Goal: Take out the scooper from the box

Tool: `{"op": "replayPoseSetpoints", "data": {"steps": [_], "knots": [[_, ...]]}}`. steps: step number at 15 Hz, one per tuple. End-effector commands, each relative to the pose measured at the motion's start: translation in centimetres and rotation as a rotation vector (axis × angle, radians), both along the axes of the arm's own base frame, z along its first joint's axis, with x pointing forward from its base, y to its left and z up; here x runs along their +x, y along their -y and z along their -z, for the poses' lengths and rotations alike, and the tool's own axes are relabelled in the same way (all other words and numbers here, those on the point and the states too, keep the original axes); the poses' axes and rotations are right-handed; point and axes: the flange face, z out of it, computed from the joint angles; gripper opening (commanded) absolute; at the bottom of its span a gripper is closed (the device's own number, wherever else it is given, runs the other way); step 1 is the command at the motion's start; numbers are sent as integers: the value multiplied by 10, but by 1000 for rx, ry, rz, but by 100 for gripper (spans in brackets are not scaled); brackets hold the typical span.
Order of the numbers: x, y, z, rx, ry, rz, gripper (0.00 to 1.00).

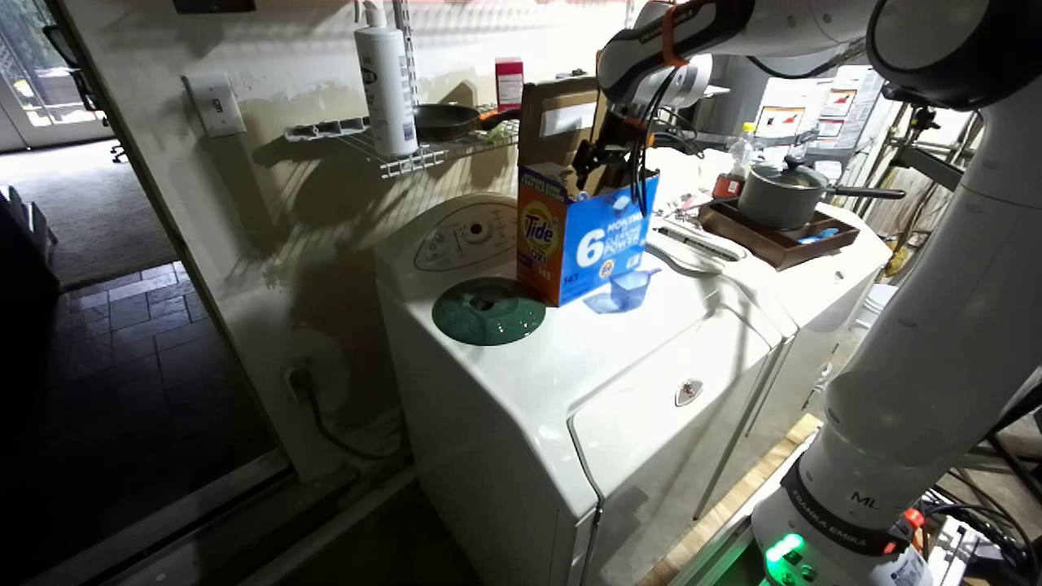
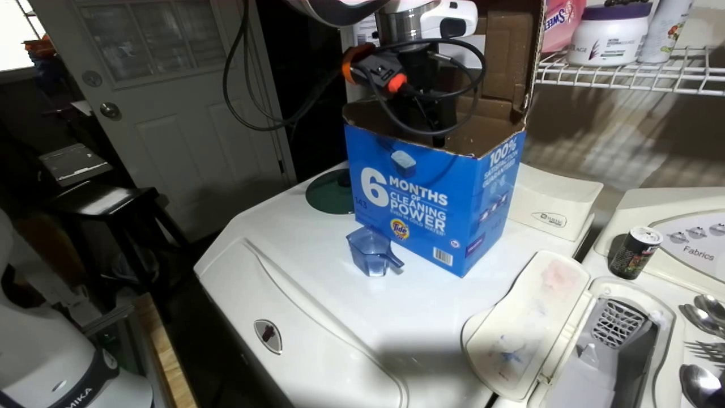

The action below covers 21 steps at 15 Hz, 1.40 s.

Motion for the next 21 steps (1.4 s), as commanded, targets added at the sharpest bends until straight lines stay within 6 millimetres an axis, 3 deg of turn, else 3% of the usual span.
{"op": "replayPoseSetpoints", "data": {"steps": [1,21], "knots": [[5,3,6,15,23,-13,100],[6,18,27,16,-12,9,100]]}}
